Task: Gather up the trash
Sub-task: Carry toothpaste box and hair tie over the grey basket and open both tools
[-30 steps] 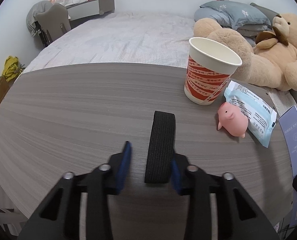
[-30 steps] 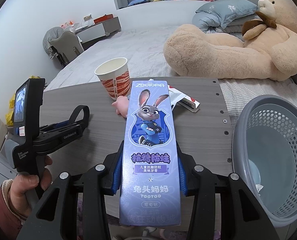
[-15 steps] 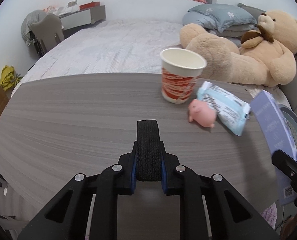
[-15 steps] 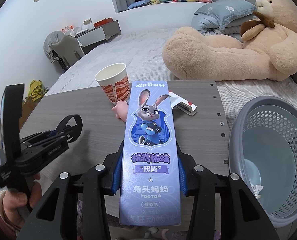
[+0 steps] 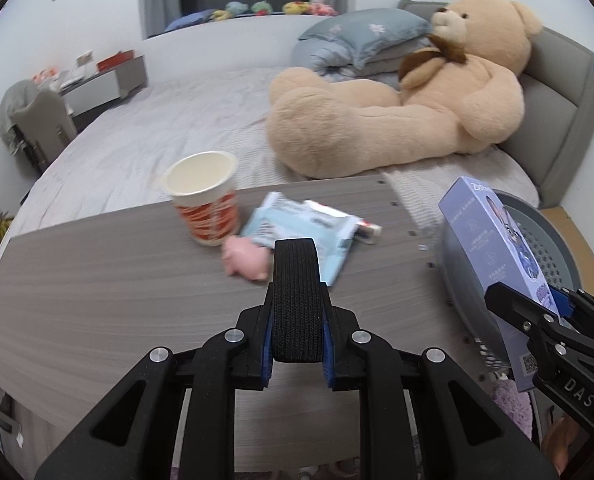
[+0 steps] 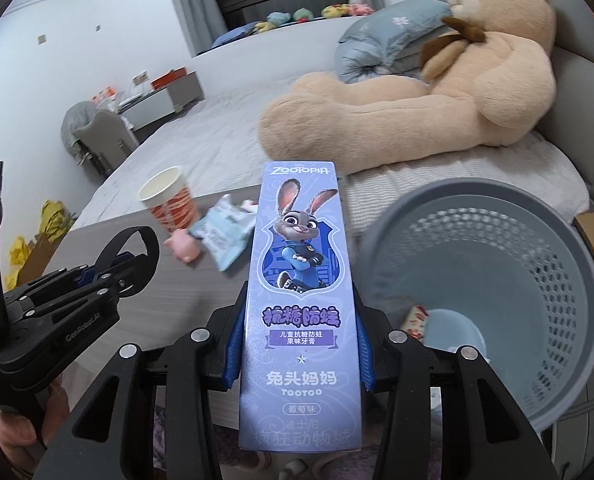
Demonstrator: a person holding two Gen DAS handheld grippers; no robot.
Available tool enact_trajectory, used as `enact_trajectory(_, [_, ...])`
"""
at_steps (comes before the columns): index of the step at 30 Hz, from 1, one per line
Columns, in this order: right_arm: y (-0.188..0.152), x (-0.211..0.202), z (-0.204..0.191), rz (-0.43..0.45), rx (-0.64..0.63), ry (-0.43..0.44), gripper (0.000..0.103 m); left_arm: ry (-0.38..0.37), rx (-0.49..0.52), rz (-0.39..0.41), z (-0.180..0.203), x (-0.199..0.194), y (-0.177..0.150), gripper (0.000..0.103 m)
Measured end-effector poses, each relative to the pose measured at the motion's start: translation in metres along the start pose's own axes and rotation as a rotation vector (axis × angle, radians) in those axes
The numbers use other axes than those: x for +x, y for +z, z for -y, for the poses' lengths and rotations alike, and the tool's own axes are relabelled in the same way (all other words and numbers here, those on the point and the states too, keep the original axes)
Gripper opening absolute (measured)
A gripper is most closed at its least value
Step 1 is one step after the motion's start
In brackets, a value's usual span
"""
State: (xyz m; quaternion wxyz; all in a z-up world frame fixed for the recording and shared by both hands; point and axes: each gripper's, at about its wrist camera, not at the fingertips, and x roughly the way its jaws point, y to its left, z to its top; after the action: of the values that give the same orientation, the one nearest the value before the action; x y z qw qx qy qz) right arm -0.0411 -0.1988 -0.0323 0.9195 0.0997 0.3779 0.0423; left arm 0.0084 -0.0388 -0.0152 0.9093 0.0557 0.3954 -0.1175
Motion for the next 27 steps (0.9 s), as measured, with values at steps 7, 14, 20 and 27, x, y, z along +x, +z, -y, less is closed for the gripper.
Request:
enact_trajectory(7, [-0.006,-0.017,0.060,0.012,0.097,-0.091,0.043,-0.080,0.084,-0.011,0.057,0.010,0.009,0.019])
enact_trajectory(14, [-0.013,-0.029,0.112,0.011,0.178,-0.167,0.043,-0.151,0.156,-0.025,0.109,0.024,0.016,0.019])
enact_trajectory(20, [-0.016,-0.031,0.138,0.005,0.218,-0.187,0.043,-0.187,0.207,-0.042,0.143,0.036,0.024,0.019])
enact_trajectory(27, [-0.015,-0.023,0.153,-0.016,0.240,-0.182,0.043,-0.202,0.236,-0.067,0.167,0.050,0.031,0.019])
